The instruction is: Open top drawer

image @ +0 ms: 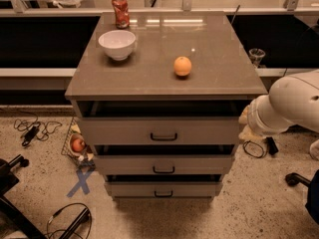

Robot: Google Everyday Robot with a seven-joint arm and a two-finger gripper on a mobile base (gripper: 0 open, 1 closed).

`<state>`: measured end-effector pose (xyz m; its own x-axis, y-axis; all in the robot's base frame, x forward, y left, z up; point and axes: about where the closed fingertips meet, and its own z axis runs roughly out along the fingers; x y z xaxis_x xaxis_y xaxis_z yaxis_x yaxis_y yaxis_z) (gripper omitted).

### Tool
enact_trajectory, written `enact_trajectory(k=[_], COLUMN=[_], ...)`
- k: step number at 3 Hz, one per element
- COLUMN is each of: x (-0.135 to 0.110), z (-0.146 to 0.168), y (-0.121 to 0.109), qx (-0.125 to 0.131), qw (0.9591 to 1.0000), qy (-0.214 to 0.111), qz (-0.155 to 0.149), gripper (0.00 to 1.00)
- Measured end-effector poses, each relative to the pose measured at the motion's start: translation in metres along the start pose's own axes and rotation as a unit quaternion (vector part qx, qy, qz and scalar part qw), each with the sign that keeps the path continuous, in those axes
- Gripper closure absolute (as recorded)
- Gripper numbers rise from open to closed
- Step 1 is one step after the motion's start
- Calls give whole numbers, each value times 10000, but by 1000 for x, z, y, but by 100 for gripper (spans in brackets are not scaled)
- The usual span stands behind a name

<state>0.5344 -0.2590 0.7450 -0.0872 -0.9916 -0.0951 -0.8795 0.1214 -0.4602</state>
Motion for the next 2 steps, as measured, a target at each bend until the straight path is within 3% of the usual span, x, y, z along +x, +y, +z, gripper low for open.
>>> enact_trajectory(k=[1,2], x=[-18,-21], z=[5,4], y=[4,4], qx=[80,98], qw=[9993,9992], qy=[-356,-396], qz=[46,53], gripper=[15,0])
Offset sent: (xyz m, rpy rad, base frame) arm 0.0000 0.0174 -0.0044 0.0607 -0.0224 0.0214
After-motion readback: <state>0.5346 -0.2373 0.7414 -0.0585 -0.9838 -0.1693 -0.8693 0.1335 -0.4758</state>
